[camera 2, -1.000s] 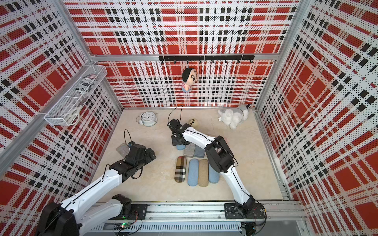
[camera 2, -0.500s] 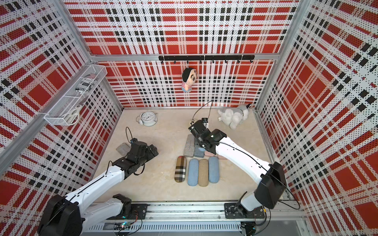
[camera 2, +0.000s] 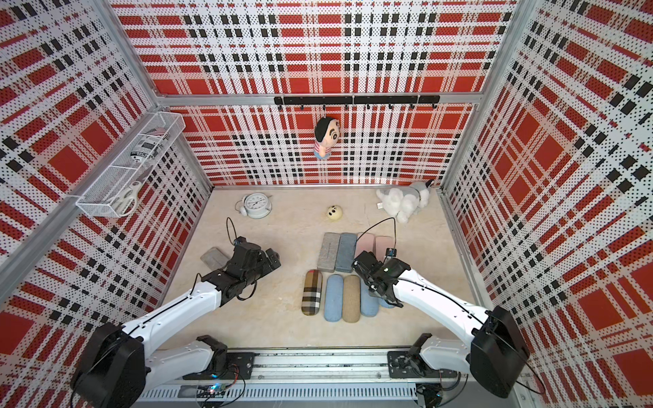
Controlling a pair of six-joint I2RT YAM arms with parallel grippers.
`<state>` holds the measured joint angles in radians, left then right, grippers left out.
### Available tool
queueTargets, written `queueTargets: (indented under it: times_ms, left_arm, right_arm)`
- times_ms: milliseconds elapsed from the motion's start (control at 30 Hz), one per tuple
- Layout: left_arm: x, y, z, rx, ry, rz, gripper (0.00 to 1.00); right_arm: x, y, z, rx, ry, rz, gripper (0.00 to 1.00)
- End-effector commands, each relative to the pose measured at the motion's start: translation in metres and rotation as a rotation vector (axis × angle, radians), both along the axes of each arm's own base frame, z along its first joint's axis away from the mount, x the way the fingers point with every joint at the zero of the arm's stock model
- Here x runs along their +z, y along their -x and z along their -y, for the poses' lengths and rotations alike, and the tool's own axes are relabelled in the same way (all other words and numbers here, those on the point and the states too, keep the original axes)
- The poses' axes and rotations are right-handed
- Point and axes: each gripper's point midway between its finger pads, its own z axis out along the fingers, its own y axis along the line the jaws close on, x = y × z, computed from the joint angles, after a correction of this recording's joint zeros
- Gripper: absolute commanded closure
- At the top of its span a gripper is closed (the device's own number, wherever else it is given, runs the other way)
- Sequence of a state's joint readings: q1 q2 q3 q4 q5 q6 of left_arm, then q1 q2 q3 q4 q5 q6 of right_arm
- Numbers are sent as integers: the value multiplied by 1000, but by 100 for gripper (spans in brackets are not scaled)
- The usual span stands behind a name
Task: Close the glasses case
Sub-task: Place the glasses case at the center of the board.
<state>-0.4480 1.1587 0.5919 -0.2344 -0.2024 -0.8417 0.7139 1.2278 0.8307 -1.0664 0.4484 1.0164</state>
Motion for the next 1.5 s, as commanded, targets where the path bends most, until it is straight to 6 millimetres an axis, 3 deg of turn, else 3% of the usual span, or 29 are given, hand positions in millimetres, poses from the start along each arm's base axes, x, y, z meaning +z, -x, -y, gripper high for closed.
queueTargets:
  times_ms: [0,433,767,1067,1267,1467]
  left_arm:
    - [13,-8,6,7,14,40,1]
    - [13,-7,11,10,-4,29,2]
    - [15,-8,13,14,-8,30,2]
    - [16,-8,12,17,-18,30,2]
    - [22,-10,-8,80,-71,3,2]
    - [26,-14,-60,231,-175,-61,2]
  right_arm:
    - [-9,-3,6,-40,-21,18,47]
    - [-49,7,-1,22,-70,-59,45]
    - [-57,14,-1,45,-78,-82,30]
    - [-62,17,4,38,-33,-116,24]
    - [-35,13,6,18,-41,-47,23]
    - [10,-6,-10,54,-142,86,21]
